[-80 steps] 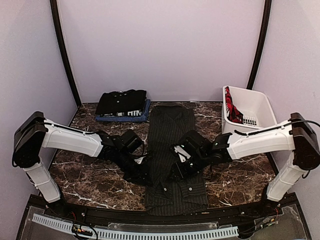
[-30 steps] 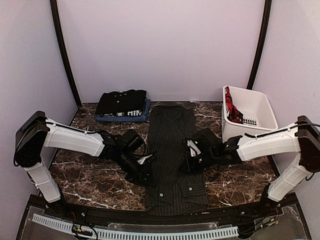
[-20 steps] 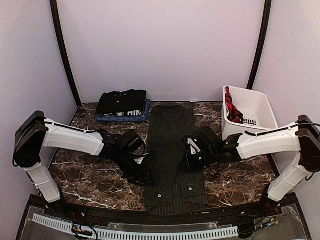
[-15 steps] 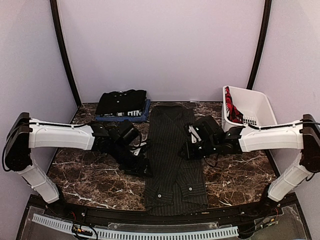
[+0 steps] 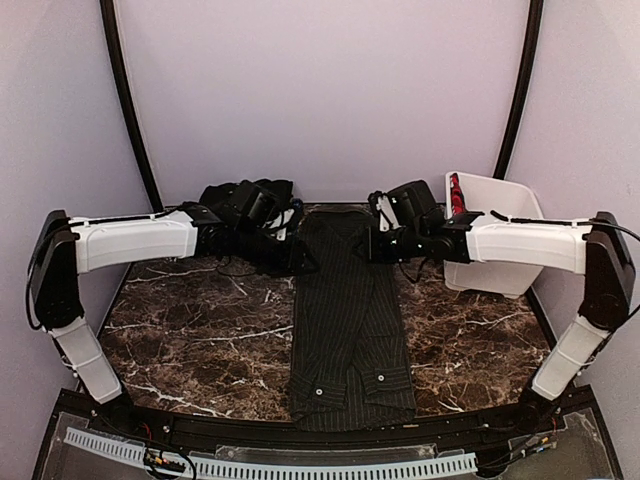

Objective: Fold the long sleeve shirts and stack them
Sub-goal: Adjust the rectangle-folded shirt at the center of the board.

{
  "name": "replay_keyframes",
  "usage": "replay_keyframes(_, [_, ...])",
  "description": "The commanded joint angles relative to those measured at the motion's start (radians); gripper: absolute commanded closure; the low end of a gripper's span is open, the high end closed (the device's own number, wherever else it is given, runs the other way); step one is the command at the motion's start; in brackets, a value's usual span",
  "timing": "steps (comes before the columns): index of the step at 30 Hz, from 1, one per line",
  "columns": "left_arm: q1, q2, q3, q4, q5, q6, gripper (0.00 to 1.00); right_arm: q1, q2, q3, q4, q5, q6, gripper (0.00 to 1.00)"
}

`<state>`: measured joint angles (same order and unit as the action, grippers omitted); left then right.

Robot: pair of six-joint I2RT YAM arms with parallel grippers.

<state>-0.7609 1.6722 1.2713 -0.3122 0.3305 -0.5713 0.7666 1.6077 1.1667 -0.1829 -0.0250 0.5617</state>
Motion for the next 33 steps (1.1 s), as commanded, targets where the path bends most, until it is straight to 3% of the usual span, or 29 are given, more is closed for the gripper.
replay_keyframes(1, [0.013,0.140,0.116,0.220,-0.037,-0.002,0.64,-0.057,0.094,0.074,0.045,-0.070,-0.055,0.78])
replay_keyframes(8, [0.059,0.346,0.233,0.309,-0.002,-0.048,0.67,-0.127,0.216,0.176,0.089,-0.150,-0.060,0.78])
replay_keyframes(15, [0.124,0.470,0.246,0.353,0.063,-0.032,0.68,-0.166,0.387,0.298,0.118,-0.211,-0.036,0.78])
replay_keyframes(33, [0.230,0.689,0.438,0.242,0.123,0.013,0.71,-0.262,0.804,0.603,0.174,-0.333,0.114,0.79])
